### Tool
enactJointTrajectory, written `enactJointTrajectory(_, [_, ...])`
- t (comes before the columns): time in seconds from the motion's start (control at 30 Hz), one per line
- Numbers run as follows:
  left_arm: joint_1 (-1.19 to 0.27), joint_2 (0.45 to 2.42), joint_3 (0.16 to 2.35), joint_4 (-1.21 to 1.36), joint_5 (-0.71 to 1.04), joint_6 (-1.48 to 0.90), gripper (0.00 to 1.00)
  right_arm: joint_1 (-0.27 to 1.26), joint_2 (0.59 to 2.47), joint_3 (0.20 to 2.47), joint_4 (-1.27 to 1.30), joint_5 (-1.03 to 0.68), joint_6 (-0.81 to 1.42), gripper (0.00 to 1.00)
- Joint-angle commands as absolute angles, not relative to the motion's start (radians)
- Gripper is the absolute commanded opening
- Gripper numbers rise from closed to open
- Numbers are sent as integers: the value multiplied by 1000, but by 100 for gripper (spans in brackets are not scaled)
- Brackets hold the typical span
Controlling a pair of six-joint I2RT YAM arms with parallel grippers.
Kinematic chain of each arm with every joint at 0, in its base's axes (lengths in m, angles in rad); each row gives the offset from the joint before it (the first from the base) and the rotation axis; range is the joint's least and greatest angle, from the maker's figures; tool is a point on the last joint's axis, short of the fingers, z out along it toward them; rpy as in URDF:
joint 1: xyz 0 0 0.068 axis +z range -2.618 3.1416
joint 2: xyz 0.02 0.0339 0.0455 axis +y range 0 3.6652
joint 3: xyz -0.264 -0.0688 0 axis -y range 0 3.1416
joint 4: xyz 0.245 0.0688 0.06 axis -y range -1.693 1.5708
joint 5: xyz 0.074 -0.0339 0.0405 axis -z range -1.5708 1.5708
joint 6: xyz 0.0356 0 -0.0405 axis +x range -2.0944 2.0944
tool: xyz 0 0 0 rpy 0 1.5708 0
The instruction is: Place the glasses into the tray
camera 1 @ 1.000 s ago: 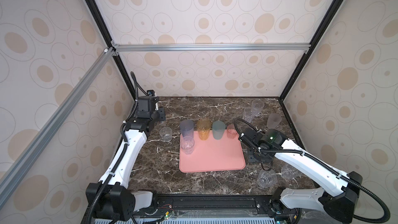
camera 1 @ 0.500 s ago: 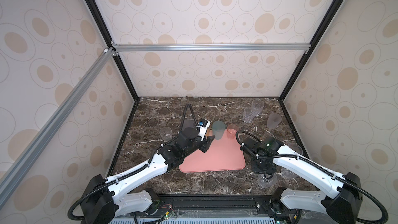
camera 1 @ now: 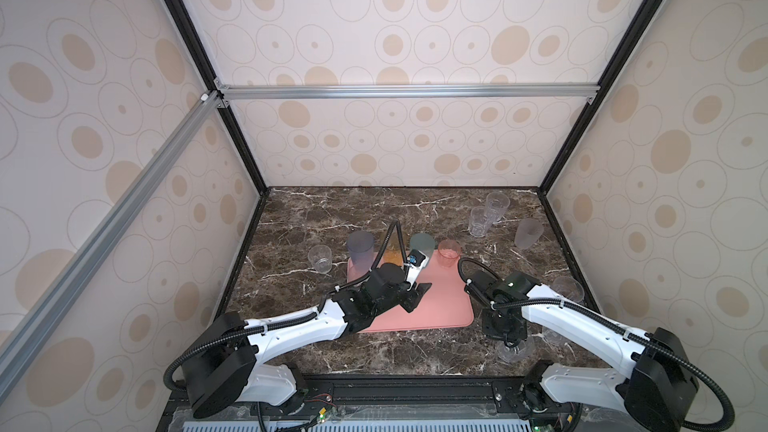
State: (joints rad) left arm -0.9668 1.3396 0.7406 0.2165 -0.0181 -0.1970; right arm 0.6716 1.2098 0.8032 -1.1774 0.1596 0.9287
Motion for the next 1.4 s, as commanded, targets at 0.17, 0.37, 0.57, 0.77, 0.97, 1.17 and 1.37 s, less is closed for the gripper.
enactJointTrajectory(0.17, [-985, 1376, 793, 233, -44, -153, 54, 585, 1230, 861, -1094, 204, 850, 6])
enactJointTrajectory(0.37, [-1000, 1415, 818, 210, -60, -138, 54, 480, 1350, 973, -985, 202, 745, 7])
enactJointTrajectory(0.57, [-1031, 1459, 838, 181, -87, -130, 54, 416, 1501, 1036, -912, 135, 692, 10])
enactJointTrajectory(0.77, [-1048, 1478, 849, 202, -104, -137, 55, 414, 1497, 1079, -948, 102, 666, 26])
enactJointTrajectory(0.97, [-1051, 1537, 917, 228, -120, -129, 57, 357, 1341, 1124, -1058, 136, 636, 34])
enactJointTrajectory(1.17, [-1062, 1624, 1009, 314, -142, -154, 61, 148, 1169, 1010, -1025, 69, 622, 37])
enactJointTrajectory(1.37, [-1075, 1745, 1129, 309, -71, -205, 71, 51, 1123, 885, -933, -71, 622, 40])
